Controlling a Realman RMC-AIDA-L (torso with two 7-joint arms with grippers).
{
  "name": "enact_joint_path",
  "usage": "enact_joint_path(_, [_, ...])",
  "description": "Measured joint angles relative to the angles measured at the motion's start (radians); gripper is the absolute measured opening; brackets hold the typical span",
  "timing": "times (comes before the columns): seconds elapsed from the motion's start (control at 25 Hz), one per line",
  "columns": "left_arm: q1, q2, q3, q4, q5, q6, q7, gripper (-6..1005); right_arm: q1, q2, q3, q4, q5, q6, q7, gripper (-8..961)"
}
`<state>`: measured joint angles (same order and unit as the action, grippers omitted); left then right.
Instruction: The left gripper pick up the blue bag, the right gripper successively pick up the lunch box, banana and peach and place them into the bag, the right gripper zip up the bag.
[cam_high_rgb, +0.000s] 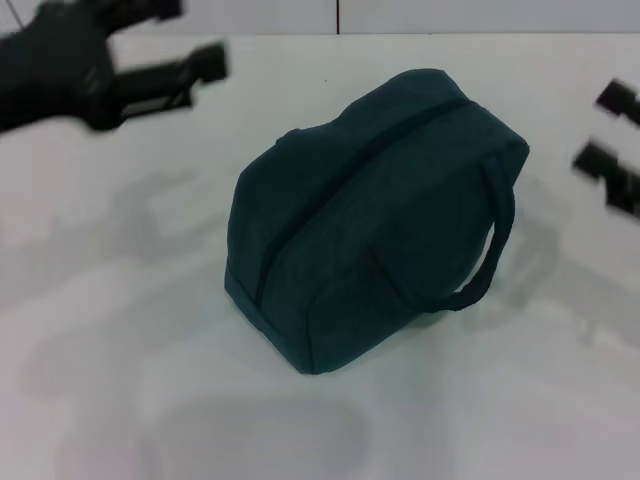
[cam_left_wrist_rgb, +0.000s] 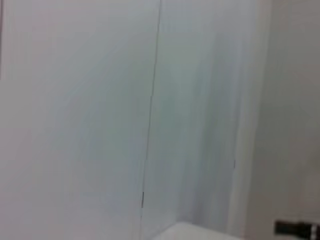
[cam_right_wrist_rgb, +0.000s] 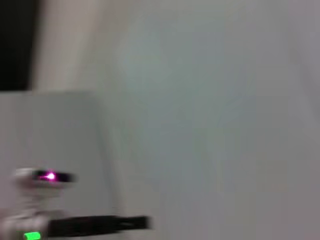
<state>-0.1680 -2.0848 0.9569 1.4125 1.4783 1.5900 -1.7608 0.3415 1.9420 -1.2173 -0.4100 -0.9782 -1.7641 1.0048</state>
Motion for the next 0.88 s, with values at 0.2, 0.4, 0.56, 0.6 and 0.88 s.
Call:
enact_joint_path(0.2, [0.064, 0.001, -0.1, -0.217, 0.027, 0.181, 0.232, 769, 0.003, -0.015, 0.006, -0.014, -0.18, -0.076, -0.03, 886])
enact_joint_path(0.4, [0.101, -0.003, -0.104, -0.339, 0.185, 0.214, 0.362, 872, -0.006, 0.026, 0.003, -0.003, -0.308, -0.026, -0.096, 886])
enact_joint_path(0.56, [0.099, 0.001, -0.111, -0.46, 0.313, 0.215, 0.435, 867, -0.005, 0.066, -0.005, 0.011, -0.434, 0.086, -0.126, 886])
enact_joint_path(0.6, [0.098, 0.002, -0.112, -0.494, 0.325, 0.214, 0.478, 866, -0.003, 0.068, -0.01, 0.025, -0.447, 0.104, -0.132, 886])
enact_joint_path(0.88, [0.13, -0.002, -0.15, -0.676, 0.352, 0.142, 0.735, 861, -0.006, 0.069, -0.021, 0.115, -0.445, 0.203, -0.202, 886])
